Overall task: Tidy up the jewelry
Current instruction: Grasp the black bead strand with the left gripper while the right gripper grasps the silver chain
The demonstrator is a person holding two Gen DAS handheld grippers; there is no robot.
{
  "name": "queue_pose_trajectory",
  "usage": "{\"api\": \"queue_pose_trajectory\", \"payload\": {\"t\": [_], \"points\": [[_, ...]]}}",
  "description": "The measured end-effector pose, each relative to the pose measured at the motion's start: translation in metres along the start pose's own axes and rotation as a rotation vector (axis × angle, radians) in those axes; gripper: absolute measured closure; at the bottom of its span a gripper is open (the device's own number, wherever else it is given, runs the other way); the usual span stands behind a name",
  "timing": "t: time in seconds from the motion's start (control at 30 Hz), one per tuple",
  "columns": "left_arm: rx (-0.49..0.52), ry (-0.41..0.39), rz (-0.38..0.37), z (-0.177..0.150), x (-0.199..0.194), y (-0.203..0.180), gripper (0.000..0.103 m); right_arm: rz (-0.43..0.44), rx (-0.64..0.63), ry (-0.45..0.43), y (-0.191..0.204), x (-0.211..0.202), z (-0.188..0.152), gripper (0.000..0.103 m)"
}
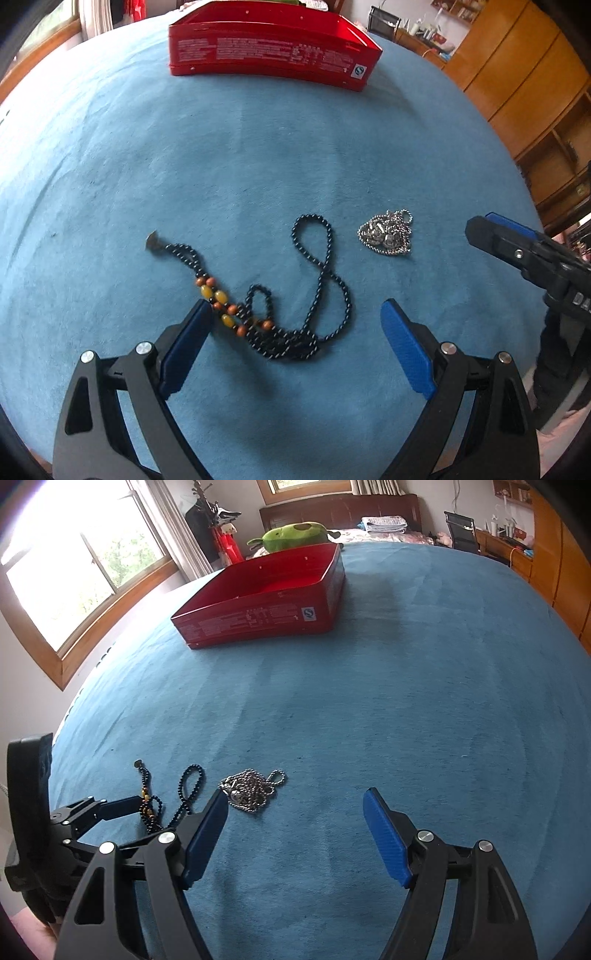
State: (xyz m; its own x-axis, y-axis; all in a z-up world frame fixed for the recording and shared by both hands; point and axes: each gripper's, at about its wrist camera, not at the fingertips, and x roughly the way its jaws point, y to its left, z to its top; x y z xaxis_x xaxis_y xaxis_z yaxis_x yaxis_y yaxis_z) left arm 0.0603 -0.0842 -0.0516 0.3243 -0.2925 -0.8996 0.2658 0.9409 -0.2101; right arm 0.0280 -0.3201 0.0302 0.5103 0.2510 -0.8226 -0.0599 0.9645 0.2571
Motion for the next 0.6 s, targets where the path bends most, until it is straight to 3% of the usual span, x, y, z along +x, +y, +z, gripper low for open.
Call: {"api": "queue_pose_trajectory", "payload": {"t": [0.1, 0.17, 0.3, 0.37, 0.4, 0.5, 0.6], "points": [[0.036, 0.006, 0.054, 0.004, 0.008, -0.012, 0.014, 0.000, 0.003, -0.001, -0.002, 0.001, 0.001, 0.027], [0.064, -0.006, 0.096, 0.006, 0.008, -0.015, 0.033, -0.001, 0.006, 0.002, -0.003, 0.002, 0.003, 0.027], [0.068, -0.019, 0.118, 0.009, 0.008, -0.013, 0.054, -0.001, 0.007, 0.007, -0.003, 0.005, 0.006, 0.027], [0.057, -0.028, 0.117, 0.013, 0.006, -0.006, 0.080, 0.002, 0.006, 0.010, -0.002, 0.007, 0.007, 0.027], [0.048, -0.027, 0.110, 0.016, 0.005, -0.003, 0.085, 0.004, 0.004, 0.012, 0.000, 0.008, 0.007, 0.027], [0.013, -0.016, 0.051, 0.019, 0.003, 0.015, 0.091, 0.013, -0.005, 0.022, 0.004, 0.012, 0.008, 0.027], [-0.020, -0.023, 0.045, 0.022, 0.000, 0.032, 0.093, 0.051, -0.010, 0.053, 0.009, 0.018, 0.008, 0.027]]}}
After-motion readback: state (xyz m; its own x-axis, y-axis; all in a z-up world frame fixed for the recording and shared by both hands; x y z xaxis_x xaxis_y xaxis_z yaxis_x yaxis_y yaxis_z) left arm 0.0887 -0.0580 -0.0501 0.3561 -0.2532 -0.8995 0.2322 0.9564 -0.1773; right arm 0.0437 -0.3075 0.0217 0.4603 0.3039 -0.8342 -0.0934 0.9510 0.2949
